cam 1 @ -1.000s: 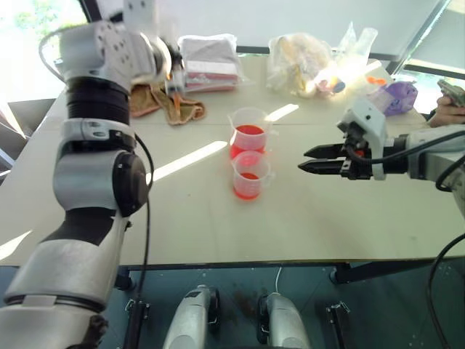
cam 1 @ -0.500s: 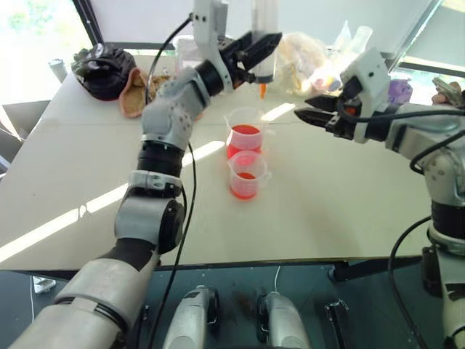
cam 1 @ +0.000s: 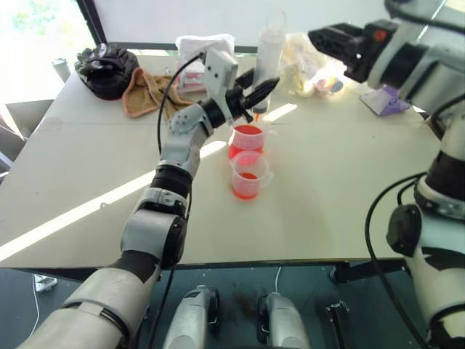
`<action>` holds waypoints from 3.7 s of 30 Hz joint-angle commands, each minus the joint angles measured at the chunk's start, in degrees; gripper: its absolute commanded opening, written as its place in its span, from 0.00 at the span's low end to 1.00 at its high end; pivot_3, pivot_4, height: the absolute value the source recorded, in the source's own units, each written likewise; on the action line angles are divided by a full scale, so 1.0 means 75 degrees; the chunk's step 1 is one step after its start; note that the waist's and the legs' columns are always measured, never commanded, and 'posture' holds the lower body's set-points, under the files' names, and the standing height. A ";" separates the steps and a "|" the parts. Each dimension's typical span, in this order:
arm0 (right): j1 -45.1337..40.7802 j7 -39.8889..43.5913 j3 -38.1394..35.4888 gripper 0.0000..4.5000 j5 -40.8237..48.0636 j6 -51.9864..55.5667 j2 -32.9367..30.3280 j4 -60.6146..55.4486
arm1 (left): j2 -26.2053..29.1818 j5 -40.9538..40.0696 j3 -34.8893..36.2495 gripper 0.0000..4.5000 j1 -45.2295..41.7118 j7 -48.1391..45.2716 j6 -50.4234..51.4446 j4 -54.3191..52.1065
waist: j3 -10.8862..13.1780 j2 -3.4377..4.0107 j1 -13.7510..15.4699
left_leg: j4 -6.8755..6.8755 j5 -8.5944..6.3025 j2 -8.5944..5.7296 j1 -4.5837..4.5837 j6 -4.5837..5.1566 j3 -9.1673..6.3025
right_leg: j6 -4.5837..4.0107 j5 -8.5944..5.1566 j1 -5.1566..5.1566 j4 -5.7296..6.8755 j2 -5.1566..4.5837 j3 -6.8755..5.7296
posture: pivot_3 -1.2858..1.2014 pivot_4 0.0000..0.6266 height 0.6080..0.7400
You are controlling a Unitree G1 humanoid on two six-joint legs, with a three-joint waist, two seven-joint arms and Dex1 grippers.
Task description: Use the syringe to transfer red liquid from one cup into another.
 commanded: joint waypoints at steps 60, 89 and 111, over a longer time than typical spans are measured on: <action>-0.1195 -0.1353 0.0771 0.01 -0.1383 -0.0228 0.2220 0.1944 | 0.0138 0.0701 -0.0159 0.30 0.0024 0.0023 0.0310 0.1611 | -0.0001 0.0003 -0.0168 | -0.0006 0.0000 0.0000 -0.0001 0.0003 0.0014 | 0.0000 -0.0001 -0.0019 0.0053 0.0002 -0.0006 | 0.52 0.24 1.00; -0.2252 -0.1248 0.0104 0.01 -0.1371 -0.1022 0.1887 0.2515 | 0.0223 0.0876 -0.0509 0.30 0.0830 -0.0206 0.1004 0.0833 | 0.0000 0.0004 -0.0188 | -0.0012 -0.0002 0.0000 -0.0001 0.0000 0.0014 | -0.0001 -0.0001 -0.0023 0.0052 0.0000 -0.0005 | 0.52 0.24 1.00; -0.2440 -0.1189 0.0126 0.01 -0.1343 -0.1081 0.1777 0.2589 | 0.0200 0.0881 -0.0510 0.30 0.0830 -0.0162 0.1043 0.0742 | 0.0000 0.0004 -0.0187 | -0.0013 -0.0002 0.0001 -0.0001 0.0000 0.0016 | -0.0001 -0.0001 -0.0024 0.0051 -0.0002 -0.0005 | 0.52 0.24 1.00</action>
